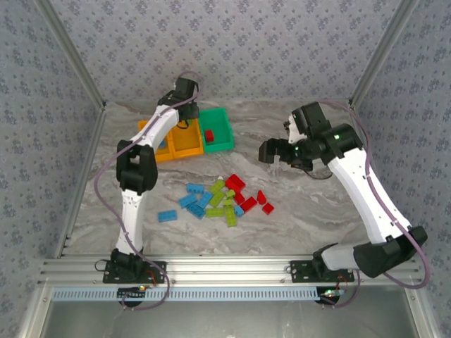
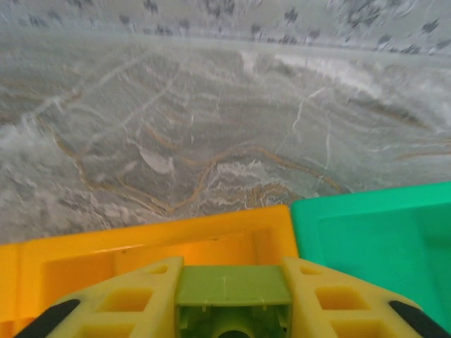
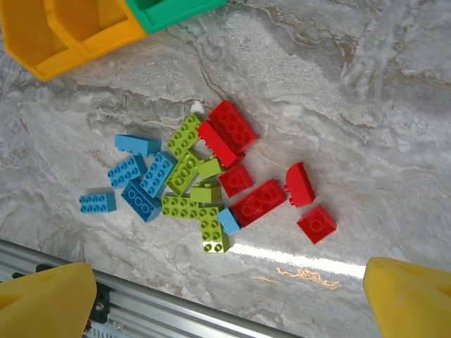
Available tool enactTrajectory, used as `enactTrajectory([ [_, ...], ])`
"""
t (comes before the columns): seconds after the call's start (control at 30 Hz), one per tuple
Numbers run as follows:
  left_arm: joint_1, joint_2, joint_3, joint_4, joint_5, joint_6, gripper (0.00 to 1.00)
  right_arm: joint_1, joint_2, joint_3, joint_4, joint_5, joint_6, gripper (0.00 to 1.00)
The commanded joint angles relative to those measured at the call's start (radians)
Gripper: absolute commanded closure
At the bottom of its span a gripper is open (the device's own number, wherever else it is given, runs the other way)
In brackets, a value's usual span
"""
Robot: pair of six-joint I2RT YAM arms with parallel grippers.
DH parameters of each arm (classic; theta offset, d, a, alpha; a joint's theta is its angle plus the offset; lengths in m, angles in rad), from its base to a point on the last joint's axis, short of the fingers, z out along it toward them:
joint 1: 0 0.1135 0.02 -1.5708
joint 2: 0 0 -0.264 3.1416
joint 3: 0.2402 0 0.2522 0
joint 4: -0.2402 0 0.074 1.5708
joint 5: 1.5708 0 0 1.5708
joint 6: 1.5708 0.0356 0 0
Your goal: Sort the legos into containers by color
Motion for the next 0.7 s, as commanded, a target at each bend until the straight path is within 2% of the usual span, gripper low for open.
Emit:
enactTrajectory([
  [0.0,0.008,-0.024,0.073,-0.046,0.024,-0.006,0.6,-0.012,-0.041,-0.033,0.002,0.031,0.034,0.0],
  [0.1,0.008,-0.051,0.065,-0.046,0.054,0.002,0.52,-0.02,-0.043,-0.065,0.025,0.038,0.038,0.0],
  [0.3,0.006,-0.188,-0.04,-0.033,0.094,0.011,0.49,-0.022,-0.005,-0.12,0.071,0.025,0.019,0.0],
  [0.5,-0.019,-0.479,-0.296,0.044,0.221,0.008,0.49,0.011,0.015,-0.277,0.15,0.042,-0.013,0.0],
  [0.57,-0.039,-0.585,-0.387,0.07,0.265,0.043,0.49,0.034,0.038,-0.322,0.187,0.045,-0.017,0.0],
  [0.67,-0.067,-0.747,-0.53,0.089,0.324,0.164,0.49,0.067,0.095,-0.394,0.263,0.046,-0.01,0.02],
])
